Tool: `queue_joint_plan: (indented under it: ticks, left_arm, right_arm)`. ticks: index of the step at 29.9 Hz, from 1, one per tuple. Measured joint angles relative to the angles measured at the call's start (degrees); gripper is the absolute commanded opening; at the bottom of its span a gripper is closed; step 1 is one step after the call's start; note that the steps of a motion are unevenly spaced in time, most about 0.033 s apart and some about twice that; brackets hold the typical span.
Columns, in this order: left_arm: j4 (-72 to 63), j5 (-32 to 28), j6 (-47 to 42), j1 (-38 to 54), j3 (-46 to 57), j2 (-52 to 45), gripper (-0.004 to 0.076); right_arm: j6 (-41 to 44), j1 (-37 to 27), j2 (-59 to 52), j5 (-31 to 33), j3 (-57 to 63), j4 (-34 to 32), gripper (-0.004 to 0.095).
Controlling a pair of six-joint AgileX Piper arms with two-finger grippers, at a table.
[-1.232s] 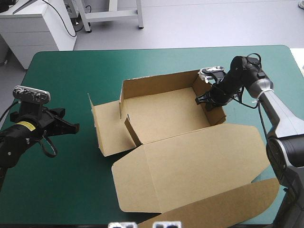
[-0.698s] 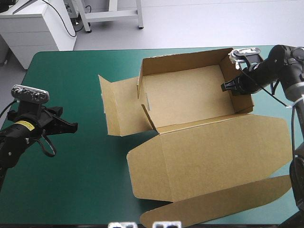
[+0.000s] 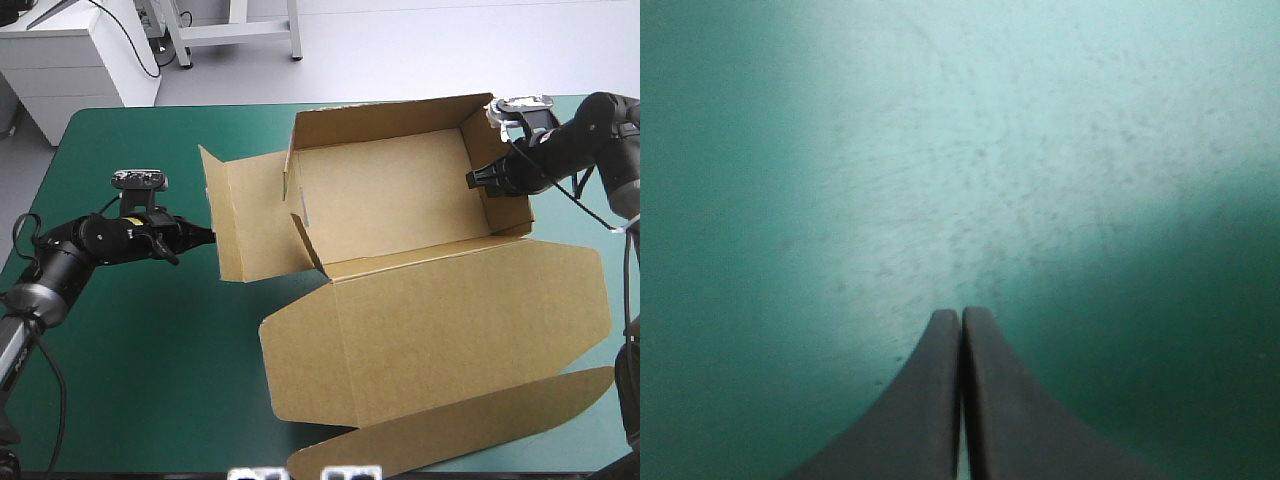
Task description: Fold the box
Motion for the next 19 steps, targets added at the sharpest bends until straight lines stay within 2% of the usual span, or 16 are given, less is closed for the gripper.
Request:
queue_joint_plan:
  ticks: [4,8,13,19]
  left_arm:
    - [-13.15,-0.30,8.64,0.00,0.00,2.67,-0.0009]
    - [-24.81,2.21,16.04,0.00,0.00,3.23,-0.0009]
    - [-38.47,8.59,25.02,0.00,0.00,3.23,-0.0009]
    - [-54.66,19.67,33.44,0.00,0.00,3.23,-0.0009]
  right_arm:
    - [-0.05,0.00,0.00,0.00,0.00,0.00,-0.0020]
    - [-0.05,0.00,0.00,0.00,0.00,-0.06,-0.0020]
    - [-0.18,0.00,0.00,0.00,0.00,0.00,-0.0018]
    - [0.89,0.00,0.00,0.05,0.00,0.00,-0.0017]
